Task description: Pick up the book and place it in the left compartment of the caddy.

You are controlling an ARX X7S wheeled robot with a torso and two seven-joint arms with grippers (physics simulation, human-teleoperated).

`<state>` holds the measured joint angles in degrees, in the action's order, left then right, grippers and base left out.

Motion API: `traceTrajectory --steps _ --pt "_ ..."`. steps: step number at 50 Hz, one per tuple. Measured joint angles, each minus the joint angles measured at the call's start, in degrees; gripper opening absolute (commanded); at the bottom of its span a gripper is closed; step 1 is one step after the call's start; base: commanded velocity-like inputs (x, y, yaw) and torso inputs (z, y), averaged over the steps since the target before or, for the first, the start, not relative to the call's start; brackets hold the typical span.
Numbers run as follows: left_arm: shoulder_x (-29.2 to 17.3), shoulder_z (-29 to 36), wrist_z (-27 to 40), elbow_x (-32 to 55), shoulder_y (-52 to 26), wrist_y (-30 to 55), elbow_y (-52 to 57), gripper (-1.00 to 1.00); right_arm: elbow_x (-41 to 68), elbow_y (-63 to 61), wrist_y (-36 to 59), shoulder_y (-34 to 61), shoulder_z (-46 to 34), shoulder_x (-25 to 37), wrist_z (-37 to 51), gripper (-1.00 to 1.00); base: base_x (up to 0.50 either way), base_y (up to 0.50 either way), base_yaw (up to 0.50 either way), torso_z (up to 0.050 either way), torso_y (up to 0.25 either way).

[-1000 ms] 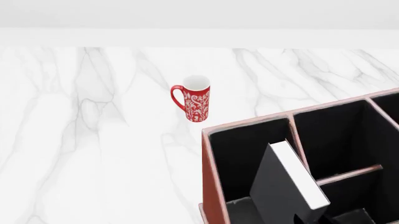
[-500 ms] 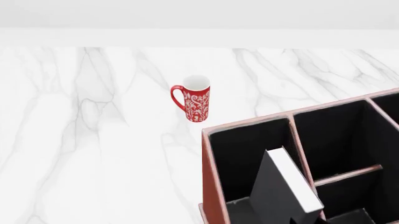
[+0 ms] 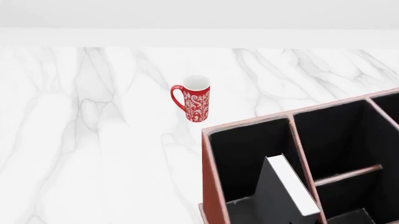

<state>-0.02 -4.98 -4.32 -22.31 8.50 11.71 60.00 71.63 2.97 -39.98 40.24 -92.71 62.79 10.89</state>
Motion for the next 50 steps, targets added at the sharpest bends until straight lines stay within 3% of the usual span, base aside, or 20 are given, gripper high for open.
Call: traceTrajectory --steps 7,8,50 --pt "0.0 0.1 0.0 0.0 -0.1 0.1 0.0 1.00 0.0 0.6 0.3 -0.2 0.1 -0.5 -0.1 -1.00 0.00 0.00 0.00 0.000 0.001" --pt "0.0 0.1 0.0 0.0 -0.1 0.1 0.0 1.00 0.0 0.6 0.3 -0.2 0.1 -0.5 -0.1 1.00 0.00 0.00 0.00 0.010 0.000" --pt "0.0 0.3 -0.1 -0.2 -0.2 0.2 0.0 1.00 -2.1 -1.2 0.8 0.3 2.5 0.1 -0.6 1.00 0.00 0.00 0.00 0.000 0.000"
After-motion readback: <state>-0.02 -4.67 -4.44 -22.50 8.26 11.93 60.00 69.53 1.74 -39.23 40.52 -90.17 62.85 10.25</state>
